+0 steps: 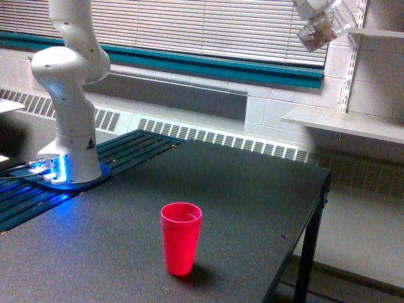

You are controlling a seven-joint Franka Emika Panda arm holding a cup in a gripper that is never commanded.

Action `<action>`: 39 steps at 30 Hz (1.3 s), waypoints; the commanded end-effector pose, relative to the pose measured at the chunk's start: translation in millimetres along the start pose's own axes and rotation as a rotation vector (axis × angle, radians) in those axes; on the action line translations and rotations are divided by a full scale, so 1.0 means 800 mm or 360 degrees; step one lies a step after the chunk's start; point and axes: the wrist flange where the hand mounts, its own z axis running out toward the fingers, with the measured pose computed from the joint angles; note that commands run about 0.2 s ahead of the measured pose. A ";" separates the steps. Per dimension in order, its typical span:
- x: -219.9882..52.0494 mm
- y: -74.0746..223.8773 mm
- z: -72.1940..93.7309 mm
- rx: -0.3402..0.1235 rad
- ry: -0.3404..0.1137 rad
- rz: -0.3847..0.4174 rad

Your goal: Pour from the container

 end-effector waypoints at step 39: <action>0.020 0.255 0.071 -0.0400 0.0015 0.0083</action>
